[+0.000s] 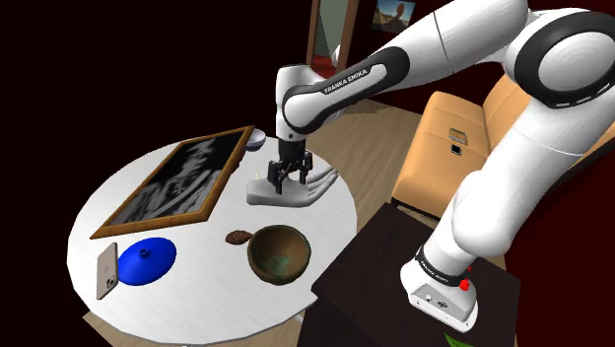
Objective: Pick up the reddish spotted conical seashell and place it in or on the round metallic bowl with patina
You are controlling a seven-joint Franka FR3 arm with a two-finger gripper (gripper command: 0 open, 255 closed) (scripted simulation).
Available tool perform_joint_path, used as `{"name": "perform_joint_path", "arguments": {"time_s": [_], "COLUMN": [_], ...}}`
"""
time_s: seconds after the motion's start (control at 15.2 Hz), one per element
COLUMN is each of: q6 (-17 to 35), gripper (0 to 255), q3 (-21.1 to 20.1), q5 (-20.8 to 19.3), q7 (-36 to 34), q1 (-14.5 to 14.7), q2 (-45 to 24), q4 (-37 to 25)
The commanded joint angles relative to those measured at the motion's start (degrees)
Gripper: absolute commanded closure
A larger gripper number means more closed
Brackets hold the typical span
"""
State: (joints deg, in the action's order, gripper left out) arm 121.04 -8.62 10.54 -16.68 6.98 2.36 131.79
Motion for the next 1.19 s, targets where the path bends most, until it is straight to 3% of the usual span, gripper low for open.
{"name": "perform_joint_path", "arguments": {"time_s": [0.0, 0.92, 1.12], "q6": [2.1, 8.6, 9.8], "gripper": [0, 0, 0], "q3": [-0.6, -3.3, -3.4], "q5": [0.6, 1.7, 1.7], "q7": [-0.3, -3.3, -3.4], "q1": [0.5, 5.4, 5.8], "q2": [-4.3, -34.5, -36.2], "q4": [-2.1, -25.1, -25.7]}}
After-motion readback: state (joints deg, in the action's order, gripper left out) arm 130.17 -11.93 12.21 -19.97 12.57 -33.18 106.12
